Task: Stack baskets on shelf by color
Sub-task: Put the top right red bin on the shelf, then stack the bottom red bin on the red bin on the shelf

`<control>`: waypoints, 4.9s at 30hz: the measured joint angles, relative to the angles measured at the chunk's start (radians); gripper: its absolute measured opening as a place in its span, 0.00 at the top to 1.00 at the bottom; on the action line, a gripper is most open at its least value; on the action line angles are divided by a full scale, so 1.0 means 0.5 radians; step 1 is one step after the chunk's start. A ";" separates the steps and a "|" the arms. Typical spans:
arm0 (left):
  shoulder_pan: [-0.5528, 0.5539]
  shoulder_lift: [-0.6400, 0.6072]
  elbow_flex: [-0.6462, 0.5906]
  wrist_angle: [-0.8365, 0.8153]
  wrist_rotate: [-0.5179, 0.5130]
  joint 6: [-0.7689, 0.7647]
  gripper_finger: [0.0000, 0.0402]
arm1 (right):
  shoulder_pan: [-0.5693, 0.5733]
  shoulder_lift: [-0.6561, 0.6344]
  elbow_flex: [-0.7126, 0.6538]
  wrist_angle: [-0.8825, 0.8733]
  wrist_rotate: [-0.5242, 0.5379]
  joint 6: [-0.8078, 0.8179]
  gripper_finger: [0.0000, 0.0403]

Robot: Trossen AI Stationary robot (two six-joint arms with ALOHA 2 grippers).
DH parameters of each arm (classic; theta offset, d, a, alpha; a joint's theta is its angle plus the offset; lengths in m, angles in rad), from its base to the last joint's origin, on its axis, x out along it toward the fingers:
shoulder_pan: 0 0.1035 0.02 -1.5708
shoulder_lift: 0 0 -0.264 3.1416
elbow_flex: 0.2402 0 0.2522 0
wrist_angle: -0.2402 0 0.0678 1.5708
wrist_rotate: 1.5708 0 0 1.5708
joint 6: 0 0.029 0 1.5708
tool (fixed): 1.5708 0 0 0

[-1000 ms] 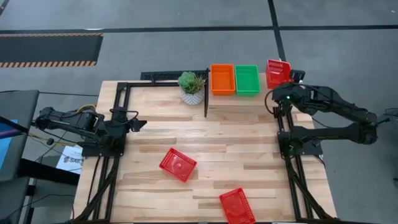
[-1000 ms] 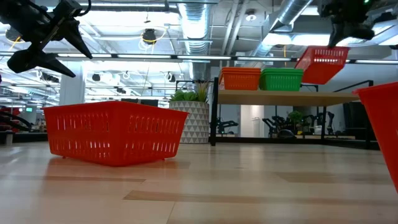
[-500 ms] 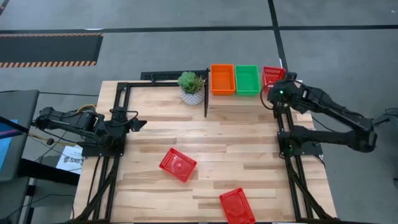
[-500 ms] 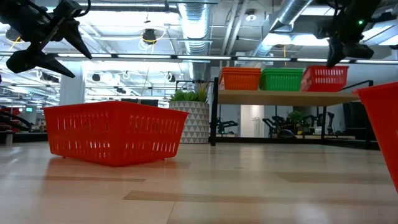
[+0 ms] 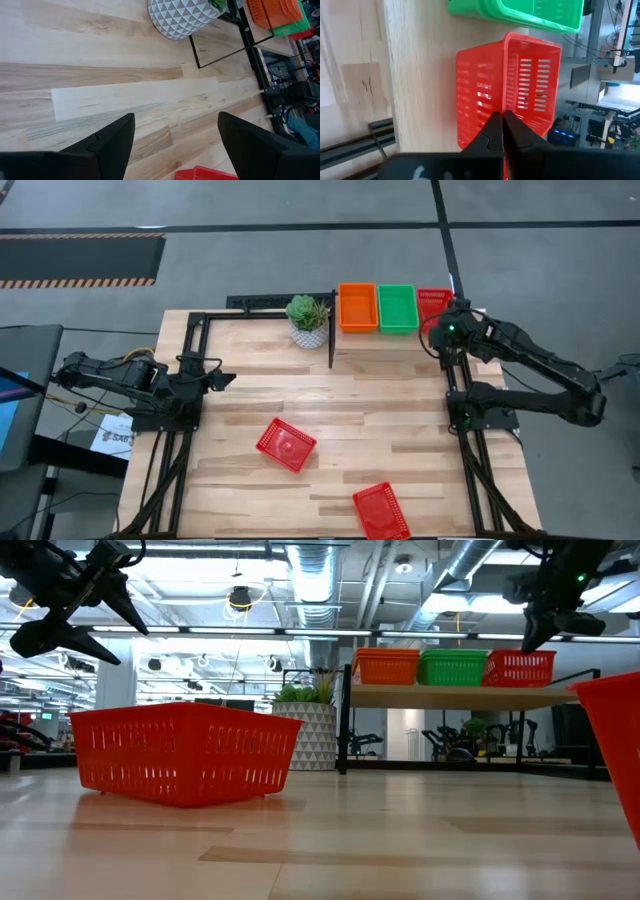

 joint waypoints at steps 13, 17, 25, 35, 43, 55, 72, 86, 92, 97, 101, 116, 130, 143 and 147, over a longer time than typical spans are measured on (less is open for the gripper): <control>0.001 0.000 0.000 0.000 0.000 0.004 0.32 | 0.000 0.015 0.001 -0.184 -0.020 0.103 0.93; 0.000 0.000 0.000 0.000 -0.007 0.005 0.32 | 0.000 0.028 0.001 -0.191 -0.031 0.121 0.92; 0.001 0.000 0.000 0.000 -0.010 0.007 0.32 | 0.000 0.037 0.001 -0.189 -0.115 0.117 0.86; 0.000 0.000 0.000 -0.008 -0.012 0.007 0.32 | 0.000 0.032 0.003 -0.121 -0.115 0.113 0.71; 0.000 0.000 0.000 -0.015 -0.013 0.008 0.32 | 0.005 0.022 0.197 -0.137 -0.115 0.335 0.54; 0.000 -0.001 0.000 -0.014 -0.007 0.008 0.32 | 0.260 0.022 0.598 -0.302 -0.656 1.299 0.43; 0.000 -0.001 0.000 -0.012 -0.005 0.005 0.32 | 1.971 0.493 0.573 -0.072 -1.373 2.878 0.48; 0.001 -0.001 0.000 0.003 0.008 0.018 0.32 | 2.846 1.172 0.573 0.600 -1.270 3.603 0.49; 0.000 -0.001 0.000 -0.003 0.010 0.021 0.32 | 2.923 1.413 0.573 0.837 -1.273 3.578 0.50; 0.000 -0.001 0.000 -0.009 0.012 0.021 0.32 | 2.951 1.620 0.640 0.882 -1.324 3.387 0.50; 0.001 -0.001 0.000 -0.010 0.058 0.020 0.32 | 2.962 1.750 0.737 0.882 -1.332 3.210 0.50; 0.000 -0.001 0.000 -0.014 0.135 0.029 0.32 | 3.122 2.145 0.970 0.793 -1.246 3.096 0.50; 0.000 -0.001 0.000 -0.064 0.160 0.029 0.32 | 3.112 2.209 1.008 0.790 -1.045 3.028 0.50; 0.000 -0.001 0.000 -0.095 0.196 0.020 0.32 | 3.070 2.355 1.007 0.829 -0.992 2.965 0.50; 0.000 -0.001 0.000 -0.097 0.200 0.021 0.32 | 3.050 2.356 1.008 0.840 -0.976 2.954 0.56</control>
